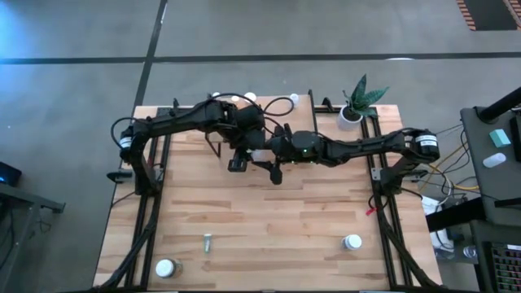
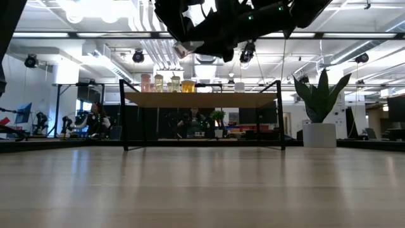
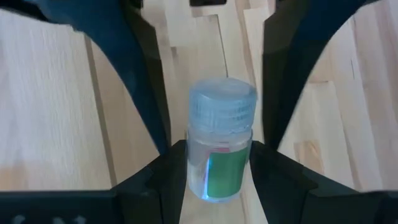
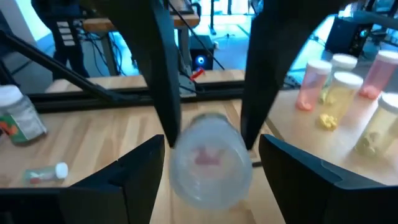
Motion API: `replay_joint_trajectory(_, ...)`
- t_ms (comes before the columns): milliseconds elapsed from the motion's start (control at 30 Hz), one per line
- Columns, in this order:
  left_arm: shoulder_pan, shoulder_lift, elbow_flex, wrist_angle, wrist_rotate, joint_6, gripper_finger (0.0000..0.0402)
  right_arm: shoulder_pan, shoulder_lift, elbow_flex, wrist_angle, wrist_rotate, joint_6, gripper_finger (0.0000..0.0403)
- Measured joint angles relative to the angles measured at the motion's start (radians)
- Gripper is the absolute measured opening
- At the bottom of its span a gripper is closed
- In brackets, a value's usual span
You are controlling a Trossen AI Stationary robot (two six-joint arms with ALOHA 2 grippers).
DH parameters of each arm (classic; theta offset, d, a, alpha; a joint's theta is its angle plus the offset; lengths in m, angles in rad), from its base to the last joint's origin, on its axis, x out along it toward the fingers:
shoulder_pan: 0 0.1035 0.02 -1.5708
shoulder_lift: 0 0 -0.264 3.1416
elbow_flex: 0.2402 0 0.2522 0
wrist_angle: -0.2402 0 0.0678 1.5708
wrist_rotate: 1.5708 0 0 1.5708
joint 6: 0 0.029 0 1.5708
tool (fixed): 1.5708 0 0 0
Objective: Pick and place medicine bottles onto shelf by color
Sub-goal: Put the transparent pill bottle on the shelf
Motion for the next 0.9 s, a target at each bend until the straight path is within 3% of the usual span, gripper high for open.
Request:
replay_joint_trajectory(200,0.000,0.000,0.000,0.000,-0.002,0.000,0.0150,0.002,-0.015,0.000,0.001,0.000,-0.010,0.0240)
replay_joint_trajectory(633,0.001,0.000,0.000,-0.010,-0.004,-0.006,0.0150,0.002,-0.016,0.000,-0.010,0.006,-0.022,0.0151)
replay_joint_trajectory(900,0.001,0.000,-0.001,-0.007,-0.003,-0.027,0.0150,0.002,-0.021,0.000,-0.026,0.014,-0.027,0.0145)
